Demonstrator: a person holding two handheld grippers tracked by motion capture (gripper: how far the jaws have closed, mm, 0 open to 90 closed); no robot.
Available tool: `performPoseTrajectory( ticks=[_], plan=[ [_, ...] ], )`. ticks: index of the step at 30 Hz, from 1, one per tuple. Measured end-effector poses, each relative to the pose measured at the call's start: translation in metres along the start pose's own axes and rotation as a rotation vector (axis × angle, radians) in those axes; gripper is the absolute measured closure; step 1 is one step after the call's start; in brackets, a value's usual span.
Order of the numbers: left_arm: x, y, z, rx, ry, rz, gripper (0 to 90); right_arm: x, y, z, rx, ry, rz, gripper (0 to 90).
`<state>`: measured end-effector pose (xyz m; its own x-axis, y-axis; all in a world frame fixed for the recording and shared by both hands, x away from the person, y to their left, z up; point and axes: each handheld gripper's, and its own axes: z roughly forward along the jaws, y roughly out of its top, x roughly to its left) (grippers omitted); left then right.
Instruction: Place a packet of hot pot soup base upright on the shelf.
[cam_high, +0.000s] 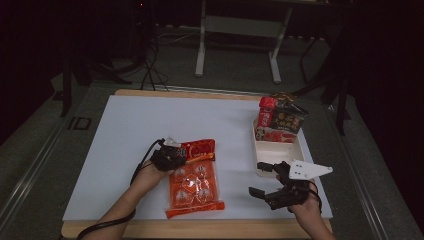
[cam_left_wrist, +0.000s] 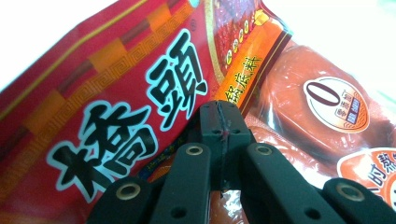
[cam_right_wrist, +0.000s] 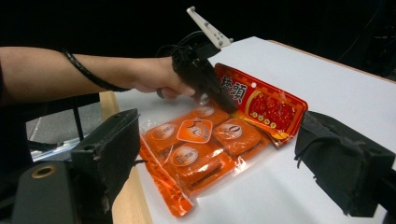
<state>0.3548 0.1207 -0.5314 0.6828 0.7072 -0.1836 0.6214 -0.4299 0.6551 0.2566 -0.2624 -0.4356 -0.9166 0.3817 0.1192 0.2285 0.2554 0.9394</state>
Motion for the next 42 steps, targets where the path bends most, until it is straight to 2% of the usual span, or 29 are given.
performPoseTrajectory(
  ticks=[4, 6, 8, 10, 13, 16, 18, 21, 24, 27, 34, 35, 36, 40, 41, 42],
  plan=[
    [-0.001, -0.001, -0.001, -0.021, 0.003, -0.003, 90.0, -0.001, 0.000, 0.000, 0.000, -0.003, 0.000, 13.9],
    [-0.002, 0.000, -0.003, -0.036, 0.012, 0.015, 90.0, -0.001, 0.000, 0.000, -0.003, -0.002, 0.002, 13.9],
    [-0.003, 0.001, -0.006, -0.054, 0.007, 0.011, 90.0, -0.001, 0.000, -0.001, -0.002, -0.007, 0.000, 13.9],
    [-0.003, 0.001, -0.011, -0.064, 0.027, 0.018, 90.0, -0.002, 0.000, -0.001, -0.004, -0.007, 0.003, 13.9],
    [-0.001, 0.001, -0.019, -0.084, 0.036, 0.003, 88.9, -0.001, 0.000, -0.002, -0.005, -0.008, 0.001, 13.8],
    [0.000, 0.000, -0.030, -0.108, 0.047, 0.001, 80.6, -0.001, 0.000, -0.002, -0.006, -0.007, 0.000, 14.4],
    [-0.001, -0.001, -0.036, -0.125, 0.065, 0.002, 75.3, -0.002, 0.001, -0.002, 0.003, -0.025, -0.018, 17.8],
    [-0.001, -0.003, -0.048, -0.141, 0.080, -0.002, 73.7, -0.003, 0.001, -0.003, -0.011, -0.027, -0.023, 17.8],
    [0.000, -0.005, -0.058, -0.159, 0.102, -0.016, 65.7, -0.001, 0.002, -0.004, -0.020, -0.046, -0.049, 16.9],
    [0.005, -0.008, -0.068, -0.180, 0.112, -0.037, 61.2, 0.000, 0.003, -0.005, -0.020, -0.065, -0.054, 16.1],
    [0.011, -0.014, -0.080, -0.205, 0.127, -0.063, 44.2, 0.002, 0.004, -0.004, -0.009, -0.096, -0.064, 14.0],
    [0.012, -0.017, -0.084, -0.210, 0.136, -0.071, 44.2, 0.002, 0.005, -0.004, -0.004, -0.098, -0.067, 13.6],
    [0.013, -0.018, -0.086, -0.211, 0.135, -0.073, 42.3, 0.003, 0.005, -0.004, 0.000, -0.119, -0.074, 13.6],
    [0.015, -0.021, -0.089, -0.223, 0.137, -0.084, 39.6, 0.002, 0.004, -0.004, -0.006, -0.113, -0.067, 13.6],
    [0.020, -0.022, -0.088, -0.222, 0.140, -0.100, 39.6, 0.002, 0.004, -0.004, -0.005, -0.113, -0.069, 13.3],
    [0.022, -0.023, -0.087, -0.227, 0.132, -0.111, 36.0, 0.003, 0.003, -0.003, -0.005, -0.112, -0.070, 12.8]
  ],
)
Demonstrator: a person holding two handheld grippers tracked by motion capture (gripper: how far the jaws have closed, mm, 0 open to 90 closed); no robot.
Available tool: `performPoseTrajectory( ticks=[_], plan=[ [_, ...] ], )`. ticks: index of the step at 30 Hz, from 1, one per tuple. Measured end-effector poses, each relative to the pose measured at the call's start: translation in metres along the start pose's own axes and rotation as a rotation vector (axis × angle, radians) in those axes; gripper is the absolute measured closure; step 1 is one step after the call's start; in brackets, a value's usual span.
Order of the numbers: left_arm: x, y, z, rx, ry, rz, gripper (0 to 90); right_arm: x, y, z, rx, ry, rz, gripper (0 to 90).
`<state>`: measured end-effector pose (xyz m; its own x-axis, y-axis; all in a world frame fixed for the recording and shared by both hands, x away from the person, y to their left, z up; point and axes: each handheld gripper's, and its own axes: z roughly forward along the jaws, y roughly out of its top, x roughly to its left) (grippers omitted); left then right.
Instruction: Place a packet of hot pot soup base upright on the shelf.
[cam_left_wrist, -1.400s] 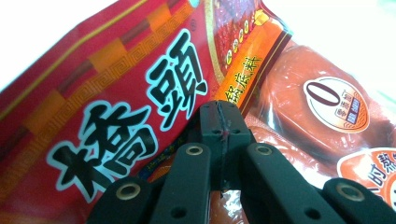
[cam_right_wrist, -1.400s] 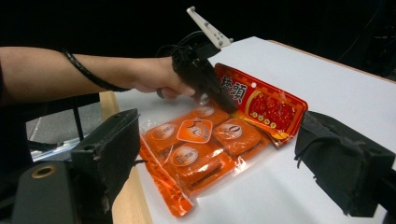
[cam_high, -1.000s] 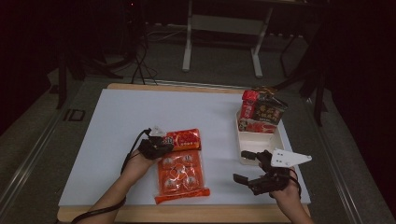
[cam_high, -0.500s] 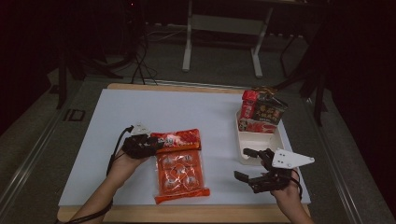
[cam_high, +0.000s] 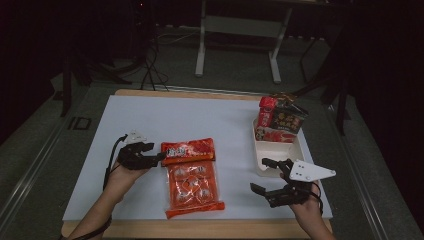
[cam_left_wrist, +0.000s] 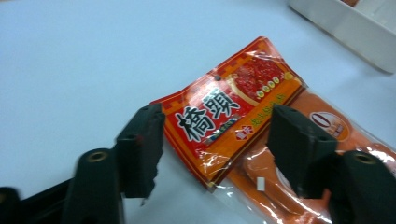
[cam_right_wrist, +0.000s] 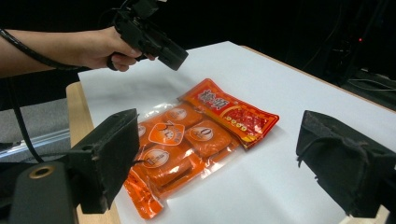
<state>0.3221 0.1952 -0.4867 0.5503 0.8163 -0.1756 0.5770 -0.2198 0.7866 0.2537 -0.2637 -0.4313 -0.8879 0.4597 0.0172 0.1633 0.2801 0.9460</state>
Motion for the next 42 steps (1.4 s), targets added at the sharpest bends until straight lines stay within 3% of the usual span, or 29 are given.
performPoseTrajectory(
  ticks=[4, 7, 11, 18, 22, 30, 32, 42],
  plan=[
    [0.007, -0.003, 0.005, -0.003, 0.008, -0.007, 33.7, 0.001, 0.000, 0.000, -0.009, -0.009, -0.010, 12.4],
    [0.015, -0.004, 0.013, 0.003, 0.038, -0.009, 29.4, 0.001, 0.000, 0.000, -0.017, -0.003, -0.016, 12.3],
    [0.024, -0.006, 0.019, 0.001, 0.046, -0.029, 26.8, 0.004, 0.001, 0.000, -0.030, -0.009, -0.070, 13.6],
    [0.032, -0.010, 0.034, 0.017, 0.023, -0.063, 23.8, 0.004, -0.001, 0.002, 0.004, 0.007, -0.029, 12.7],
    [0.029, -0.010, 0.045, 0.055, 0.025, -0.066, 23.8, 0.006, -0.001, 0.005, 0.023, -0.048, -0.033, 12.2],
    [0.030, -0.014, 0.062, 0.109, -0.003, -0.107, 25.0, 0.006, -0.003, 0.007, 0.031, -0.026, -0.007, 10.7],
    [0.030, -0.015, 0.064, 0.112, -0.009, -0.103, 33.6, 0.008, -0.003, 0.008, 0.042, -0.012, -0.009, 10.7],
    [0.024, -0.013, 0.066, 0.137, -0.043, -0.095, 51.2, 0.006, -0.003, 0.007, 0.037, 0.005, 0.012, 13.3]
  ],
)
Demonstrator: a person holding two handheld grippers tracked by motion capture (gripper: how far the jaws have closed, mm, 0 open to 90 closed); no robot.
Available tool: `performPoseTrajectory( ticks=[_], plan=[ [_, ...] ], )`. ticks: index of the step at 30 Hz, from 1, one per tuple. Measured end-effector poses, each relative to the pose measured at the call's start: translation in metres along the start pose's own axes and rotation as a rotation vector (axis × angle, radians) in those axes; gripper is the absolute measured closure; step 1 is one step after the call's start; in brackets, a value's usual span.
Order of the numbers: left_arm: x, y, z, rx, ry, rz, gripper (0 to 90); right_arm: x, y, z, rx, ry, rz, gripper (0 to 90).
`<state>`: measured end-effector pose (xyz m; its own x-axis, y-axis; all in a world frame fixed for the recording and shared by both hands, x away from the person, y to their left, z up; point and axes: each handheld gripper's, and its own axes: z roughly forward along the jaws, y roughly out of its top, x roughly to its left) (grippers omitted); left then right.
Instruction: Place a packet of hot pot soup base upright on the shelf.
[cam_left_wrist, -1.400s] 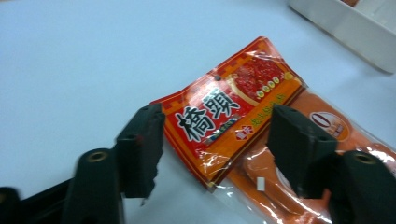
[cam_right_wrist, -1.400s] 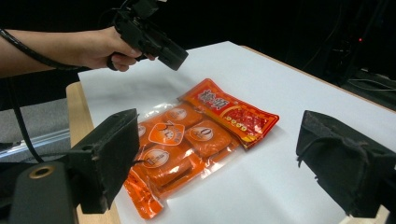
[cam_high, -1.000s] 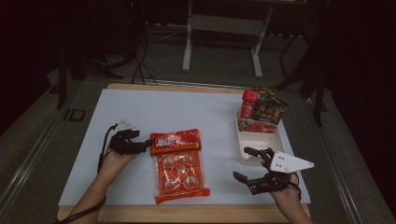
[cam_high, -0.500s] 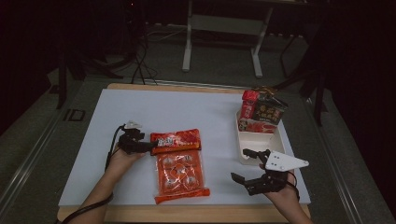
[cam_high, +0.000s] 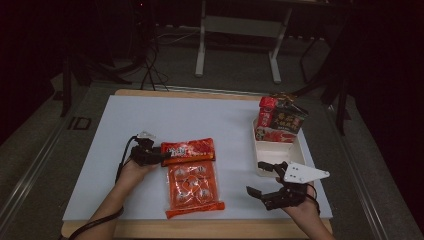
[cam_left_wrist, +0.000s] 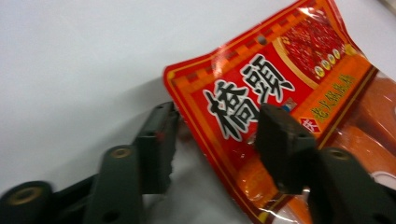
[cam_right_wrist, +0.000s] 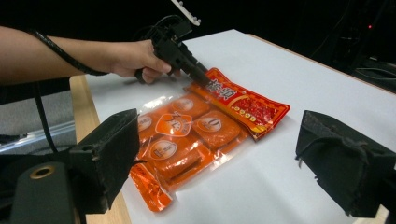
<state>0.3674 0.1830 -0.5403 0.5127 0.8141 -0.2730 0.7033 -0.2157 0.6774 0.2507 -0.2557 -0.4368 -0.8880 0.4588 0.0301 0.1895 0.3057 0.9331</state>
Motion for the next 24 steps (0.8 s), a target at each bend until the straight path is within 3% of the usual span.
performPoseTrajectory(
  ticks=[1, 3, 4, 11, 16, 19, 23, 24],
  plan=[
    [0.000, 0.000, 0.000, 0.006, -0.021, -0.006, 54.2, 0.000, 0.000, 0.000, 0.001, 0.000, 0.001, 13.3],
    [-0.004, 0.001, 0.002, 0.012, -0.007, 0.010, 56.6, -0.001, 0.000, -0.001, -0.004, -0.002, 0.003, 13.3],
    [-0.004, 0.002, 0.002, 0.019, -0.038, 0.001, 59.9, -0.001, 0.000, -0.001, -0.002, -0.002, 0.004, 13.3],
    [-0.019, 0.006, 0.007, 0.047, 0.050, 0.043, 69.2, -0.001, 0.001, -0.001, -0.004, -0.008, 0.001, 13.3],
    [-0.031, 0.010, 0.005, 0.057, 0.132, 0.085, 88.5, -0.001, 0.001, -0.001, -0.002, -0.010, 0.009, 14.3],
    [-0.034, 0.009, 0.002, 0.039, 0.148, 0.137, 89.4, -0.002, 0.001, -0.002, -0.001, -0.014, 0.018, 14.3],
    [-0.035, 0.007, -0.003, 0.001, 0.128, 0.159, 90.0, -0.003, 0.001, -0.002, -0.007, -0.019, 0.023, 14.3],
    [-0.036, 0.007, -0.004, -0.016, 0.124, 0.148, 90.0, -0.003, 0.001, -0.003, -0.006, -0.023, 0.023, 14.3]
  ],
)
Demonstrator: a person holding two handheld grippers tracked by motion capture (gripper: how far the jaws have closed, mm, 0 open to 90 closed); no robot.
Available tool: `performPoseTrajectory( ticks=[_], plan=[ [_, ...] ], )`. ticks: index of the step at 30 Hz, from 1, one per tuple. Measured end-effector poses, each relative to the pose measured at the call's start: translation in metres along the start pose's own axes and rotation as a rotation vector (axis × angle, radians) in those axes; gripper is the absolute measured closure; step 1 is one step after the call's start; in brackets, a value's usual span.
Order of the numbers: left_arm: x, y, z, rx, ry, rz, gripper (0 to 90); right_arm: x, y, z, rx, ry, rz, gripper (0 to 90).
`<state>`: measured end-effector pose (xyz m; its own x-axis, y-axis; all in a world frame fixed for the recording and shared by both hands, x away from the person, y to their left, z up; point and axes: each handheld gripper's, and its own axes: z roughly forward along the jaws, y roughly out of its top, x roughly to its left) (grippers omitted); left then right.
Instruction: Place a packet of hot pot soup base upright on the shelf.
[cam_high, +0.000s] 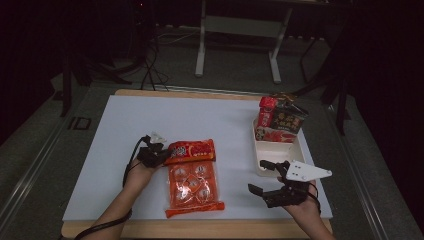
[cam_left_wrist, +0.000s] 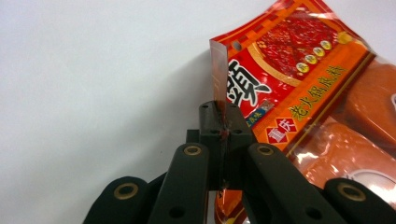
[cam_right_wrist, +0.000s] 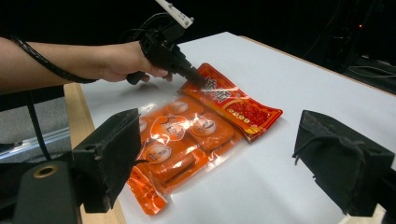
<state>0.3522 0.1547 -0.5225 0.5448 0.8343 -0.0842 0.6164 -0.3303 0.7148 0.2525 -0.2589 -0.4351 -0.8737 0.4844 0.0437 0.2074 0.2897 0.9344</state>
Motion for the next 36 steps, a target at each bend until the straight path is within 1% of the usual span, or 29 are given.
performPoseTrajectory(
  ticks=[1, 2, 4, 5, 7, 8, 9, 10, 11, 12, 13, 15, 16, 17, 19, 20, 21, 22, 23, 25, 27, 29, 30, 31, 32, 34, 35, 36],
  plan=[
    [-0.001, 0.001, -0.002, -0.012, -0.001, 0.004, 90.0, 0.000, 0.000, 0.000, 0.002, -0.003, 0.000, 14.2],
    [-0.002, 0.002, -0.005, -0.018, 0.005, 0.018, 90.0, 0.000, 0.000, 0.000, 0.001, -0.003, 0.005, 14.1],
    [-0.005, 0.006, -0.008, -0.043, 0.002, 0.012, 90.0, -0.001, 0.000, 0.000, -0.001, -0.007, 0.012, 11.8],
    [-0.006, 0.007, -0.010, -0.050, 0.008, 0.017, 90.0, -0.002, 0.000, 0.000, 0.003, 0.012, 0.016, 10.3],
    [-0.009, 0.011, -0.014, -0.080, 0.010, 0.019, 90.0, -0.004, 0.000, -0.001, 0.000, 0.008, 0.038, 10.3],
    [-0.010, 0.012, -0.015, -0.083, 0.011, 0.016, 90.0, -0.005, 0.000, -0.001, 0.005, -0.002, 0.034, 10.3],
    [-0.011, 0.014, -0.017, -0.090, 0.008, 0.016, 90.0, -0.005, 0.000, -0.001, -0.005, -0.006, 0.033, 10.3],
    [-0.012, 0.015, -0.019, -0.099, 0.005, 0.017, 90.0, -0.006, 0.000, -0.002, -0.016, 0.010, 0.042, 10.4],
    [-0.013, 0.017, -0.021, -0.108, 0.005, 0.022, 90.0, -0.006, 0.000, -0.002, -0.019, 0.014, 0.041, 10.4],
    [-0.014, 0.018, -0.024, -0.113, 0.006, 0.032, 90.0, -0.006, 0.000, -0.003, -0.023, -0.008, 0.025, 11.4],
    [-0.015, 0.019, -0.025, -0.122, 0.001, 0.032, 90.0, -0.006, 0.000, -0.003, -0.032, -0.016, 0.013, 13.2],
    [-0.017, 0.022, -0.031, -0.140, -0.004, 0.041, 90.0, -0.007, 0.000, -0.003, -0.042, -0.010, 0.003, 14.1],
    [-0.017, 0.022, -0.033, -0.148, -0.012, 0.040, 90.0, -0.008, 0.000, -0.003, -0.037, -0.022, -0.003, 14.4],
    [-0.018, 0.024, -0.036, -0.157, -0.018, 0.050, 90.0, -0.009, 0.000, -0.003, -0.031, -0.027, -0.004, 14.5],
    [-0.020, 0.027, -0.041, -0.168, -0.022, 0.058, 90.0, -0.009, 0.001, -0.003, -0.037, -0.037, -0.011, 16.9],
    [-0.022, 0.028, -0.044, -0.173, -0.021, 0.064, 90.0, -0.010, 0.002, -0.003, -0.025, -0.029, -0.001, 16.9],
    [-0.023, 0.029, -0.045, -0.178, -0.020, 0.065, 90.0, -0.010, 0.002, -0.004, -0.027, -0.025, 0.009, 16.6],
    [-0.025, 0.030, -0.048, -0.184, -0.021, 0.075, 90.0, -0.010, 0.003, -0.004, -0.032, -0.014, 0.018, 14.6],
    [-0.026, 0.031, -0.049, -0.189, -0.019, 0.081, 90.0, -0.010, 0.004, -0.005, -0.036, 0.007, 0.042, 12.4],
    [-0.029, 0.033, -0.053, -0.197, -0.020, 0.090, 90.0, -0.009, 0.004, -0.006, -0.046, 0.028, 0.065, 11.5],
    [-0.031, 0.035, -0.055, -0.207, -0.020, 0.090, 90.0, -0.009, 0.005, -0.007, -0.050, 0.030, 0.069, 11.0],
    [-0.033, 0.036, -0.058, -0.215, -0.023, 0.095, 90.0, -0.008, 0.007, -0.007, -0.052, 0.020, 0.064, 10.8],
    [-0.034, 0.036, -0.060, -0.218, -0.023, 0.106, 90.0, -0.008, 0.007, -0.007, -0.060, 0.024, 0.063, 10.8],
    [-0.035, 0.037, -0.061, -0.226, -0.026, 0.112, 90.0, -0.007, 0.008, -0.007, -0.056, 0.017, 0.056, 10.9],
    [-0.036, 0.037, -0.063, -0.236, -0.030, 0.114, 90.0, -0.007, 0.009, -0.006, -0.053, 0.005, 0.056, 10.8],
    [-0.038, 0.038, -0.067, -0.257, -0.042, 0.126, 90.0, -0.008, 0.010, -0.004, -0.054, 0.008, 0.065, 10.9],
    [-0.038, 0.038, -0.067, -0.257, -0.042, 0.126, 90.0, -0.008, 0.010, -0.004, -0.054, 0.008, 0.065, 10.9],
    [-0.041, 0.040, -0.072, -0.271, -0.051, 0.136, 90.0, -0.008, 0.010, -0.003, -0.048, 0.000, 0.067, 10.9]
  ],
)
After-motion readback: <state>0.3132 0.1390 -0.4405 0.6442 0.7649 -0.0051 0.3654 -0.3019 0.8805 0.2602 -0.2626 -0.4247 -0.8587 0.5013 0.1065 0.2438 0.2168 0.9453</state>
